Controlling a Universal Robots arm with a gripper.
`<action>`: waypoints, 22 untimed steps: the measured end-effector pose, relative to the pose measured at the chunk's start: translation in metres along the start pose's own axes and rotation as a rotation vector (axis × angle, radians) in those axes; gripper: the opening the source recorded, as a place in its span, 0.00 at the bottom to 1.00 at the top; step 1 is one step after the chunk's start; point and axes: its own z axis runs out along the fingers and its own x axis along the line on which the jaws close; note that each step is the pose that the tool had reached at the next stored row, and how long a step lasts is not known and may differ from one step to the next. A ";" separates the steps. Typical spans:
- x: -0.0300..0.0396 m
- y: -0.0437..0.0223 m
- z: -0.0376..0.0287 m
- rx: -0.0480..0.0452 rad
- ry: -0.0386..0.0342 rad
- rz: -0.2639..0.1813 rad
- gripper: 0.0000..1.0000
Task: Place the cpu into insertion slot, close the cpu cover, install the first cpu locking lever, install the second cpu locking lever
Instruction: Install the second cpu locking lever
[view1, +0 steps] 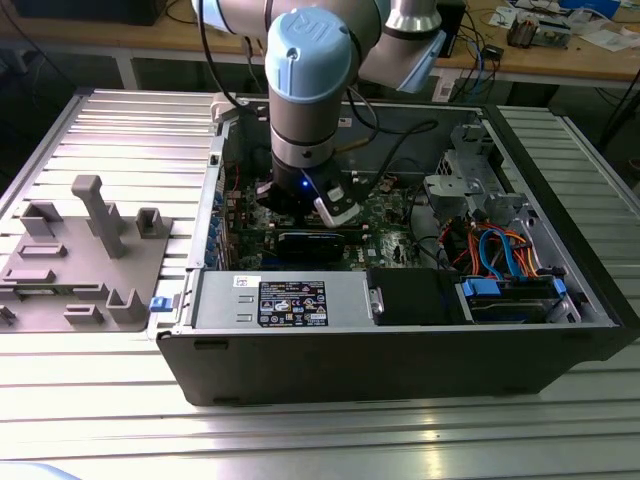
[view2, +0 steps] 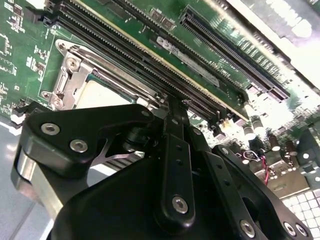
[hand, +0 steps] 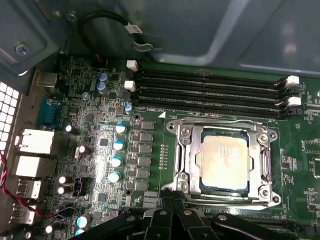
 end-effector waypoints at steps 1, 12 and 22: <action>0.0000 -0.0001 0.0005 -0.0050 -0.0005 0.000 0.11; 0.0039 -0.0003 0.0027 -0.0135 -0.0011 0.000 0.11; 0.0032 0.0044 -0.0160 -0.0137 -0.0013 0.000 0.11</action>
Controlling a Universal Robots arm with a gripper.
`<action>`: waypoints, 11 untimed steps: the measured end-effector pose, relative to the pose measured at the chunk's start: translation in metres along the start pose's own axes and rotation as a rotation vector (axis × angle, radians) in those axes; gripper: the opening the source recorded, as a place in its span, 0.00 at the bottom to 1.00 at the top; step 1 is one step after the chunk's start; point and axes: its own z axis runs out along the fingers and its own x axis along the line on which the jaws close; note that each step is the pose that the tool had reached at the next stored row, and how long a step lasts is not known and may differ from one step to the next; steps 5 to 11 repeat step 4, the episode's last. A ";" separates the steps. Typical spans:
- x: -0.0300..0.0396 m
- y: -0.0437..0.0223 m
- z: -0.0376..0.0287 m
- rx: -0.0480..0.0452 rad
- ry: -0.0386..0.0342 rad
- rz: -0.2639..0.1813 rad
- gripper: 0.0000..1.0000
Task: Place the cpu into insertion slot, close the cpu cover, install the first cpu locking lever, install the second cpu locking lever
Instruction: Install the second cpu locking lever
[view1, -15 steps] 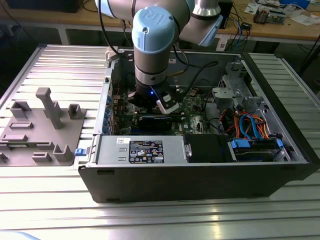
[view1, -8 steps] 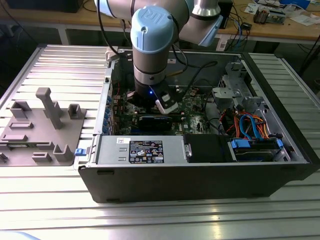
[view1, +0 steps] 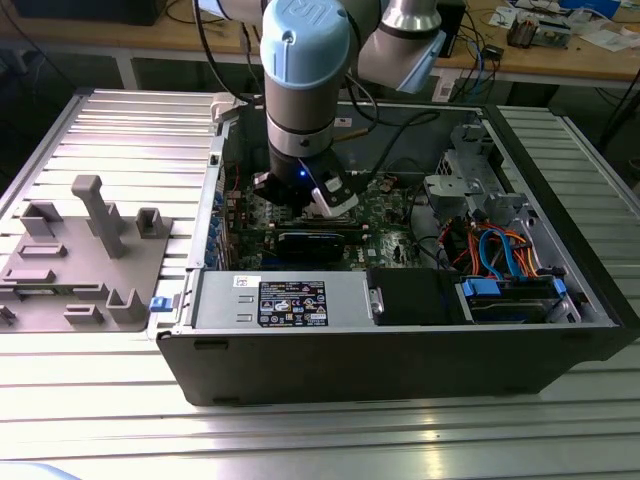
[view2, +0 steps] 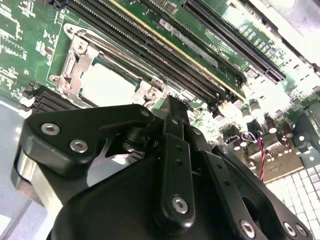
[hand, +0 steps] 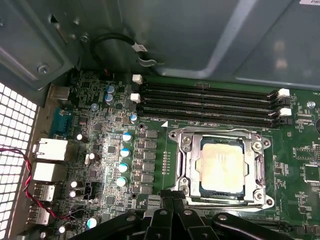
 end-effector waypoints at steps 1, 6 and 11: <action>0.0000 0.0000 -0.0001 0.0002 0.0002 0.000 0.11; 0.0000 0.0000 -0.0001 0.0002 0.0003 0.000 0.11; 0.0000 0.0000 -0.0001 0.0002 0.0003 0.000 0.11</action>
